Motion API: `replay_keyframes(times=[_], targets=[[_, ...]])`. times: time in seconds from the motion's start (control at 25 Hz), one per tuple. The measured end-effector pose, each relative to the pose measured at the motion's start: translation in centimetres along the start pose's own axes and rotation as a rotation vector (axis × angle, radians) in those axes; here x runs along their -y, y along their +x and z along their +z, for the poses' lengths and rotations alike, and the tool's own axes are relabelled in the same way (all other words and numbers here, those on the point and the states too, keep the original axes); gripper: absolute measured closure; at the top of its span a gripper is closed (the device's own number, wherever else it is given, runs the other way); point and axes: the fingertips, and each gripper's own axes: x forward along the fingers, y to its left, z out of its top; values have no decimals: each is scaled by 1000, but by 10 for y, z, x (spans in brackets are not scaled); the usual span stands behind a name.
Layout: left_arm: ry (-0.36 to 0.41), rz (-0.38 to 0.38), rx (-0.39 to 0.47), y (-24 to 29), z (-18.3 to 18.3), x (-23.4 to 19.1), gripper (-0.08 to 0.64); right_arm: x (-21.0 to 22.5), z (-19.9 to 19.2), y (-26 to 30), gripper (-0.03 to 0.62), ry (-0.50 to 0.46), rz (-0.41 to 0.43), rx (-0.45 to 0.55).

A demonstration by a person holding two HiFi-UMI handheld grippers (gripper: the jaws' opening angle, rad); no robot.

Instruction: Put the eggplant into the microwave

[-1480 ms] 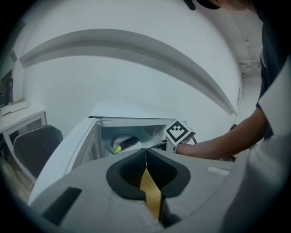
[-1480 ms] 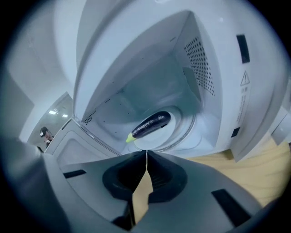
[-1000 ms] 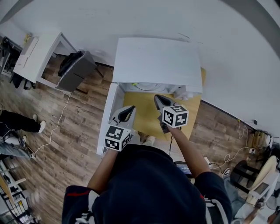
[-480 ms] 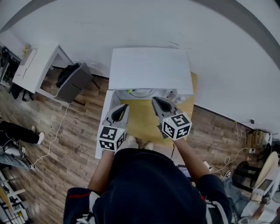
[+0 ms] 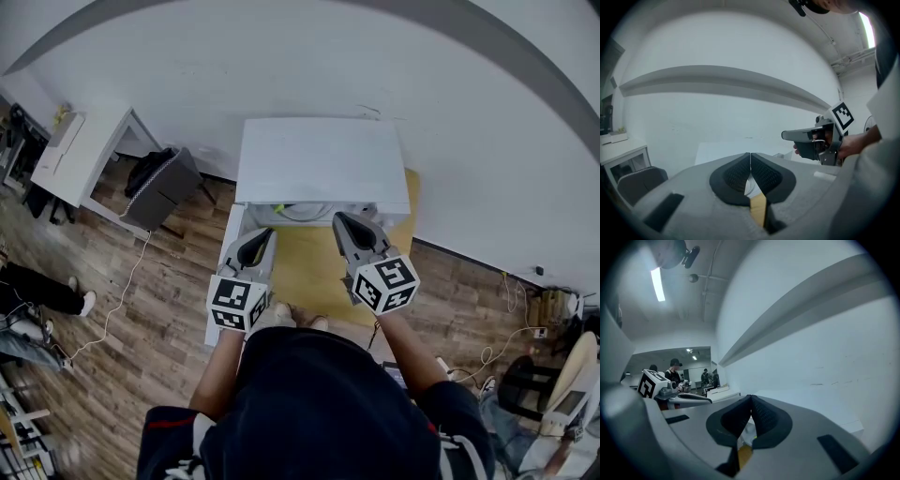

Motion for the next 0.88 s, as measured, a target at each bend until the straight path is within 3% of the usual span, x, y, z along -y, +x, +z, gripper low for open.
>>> replay_keyframes(times=[0.88], targets=[[4,-5,11,-7,4,-2,543,-3,2,3,580,6,-24,35]])
